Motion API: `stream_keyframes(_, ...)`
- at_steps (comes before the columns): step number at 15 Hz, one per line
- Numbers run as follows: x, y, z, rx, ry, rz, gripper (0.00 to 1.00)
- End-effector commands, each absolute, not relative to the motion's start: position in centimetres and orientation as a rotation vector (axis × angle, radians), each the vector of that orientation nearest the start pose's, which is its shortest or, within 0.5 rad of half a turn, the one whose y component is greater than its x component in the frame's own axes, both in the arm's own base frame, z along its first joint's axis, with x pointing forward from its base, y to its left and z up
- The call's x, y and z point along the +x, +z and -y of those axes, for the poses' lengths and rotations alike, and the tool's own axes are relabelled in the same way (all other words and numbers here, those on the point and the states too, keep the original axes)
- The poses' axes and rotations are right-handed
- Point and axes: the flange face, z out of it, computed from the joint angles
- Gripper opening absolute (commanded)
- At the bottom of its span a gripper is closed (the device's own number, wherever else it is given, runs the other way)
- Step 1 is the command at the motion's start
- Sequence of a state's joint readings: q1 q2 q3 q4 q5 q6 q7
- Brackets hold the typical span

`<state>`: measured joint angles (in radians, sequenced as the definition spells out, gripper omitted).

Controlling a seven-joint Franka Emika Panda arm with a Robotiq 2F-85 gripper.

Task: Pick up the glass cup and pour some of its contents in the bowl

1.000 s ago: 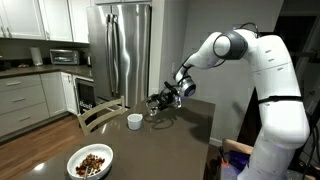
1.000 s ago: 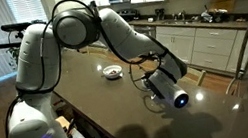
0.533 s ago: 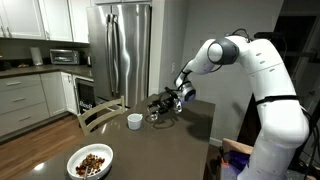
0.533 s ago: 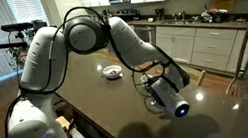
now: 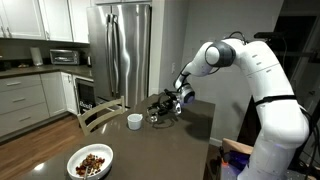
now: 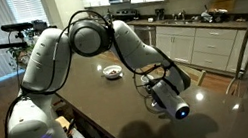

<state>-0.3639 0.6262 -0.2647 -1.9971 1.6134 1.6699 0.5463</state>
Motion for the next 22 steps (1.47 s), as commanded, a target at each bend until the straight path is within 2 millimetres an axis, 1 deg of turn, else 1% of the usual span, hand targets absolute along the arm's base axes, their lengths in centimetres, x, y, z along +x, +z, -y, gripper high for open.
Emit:
stream_keyframes(1, 51.57, 16.12, 25.21, -0.802, 0.641, -1.649, 0.84)
stream_keyframes(2, 51.59, 16.14, 25.22, -0.802, 0.641, -1.649, 0.59)
stream_keyframes(8, 51.56, 15.28, 25.31, -0.808, 0.627, -1.689, 0.59)
stream_keyframes(20, 52.01, 15.61, 25.42, -0.821, 0.608, -1.704, 0.59)
stream_keyframes(22, 52.08, 15.65, 25.44, -0.823, 0.604, -1.706, 0.72)
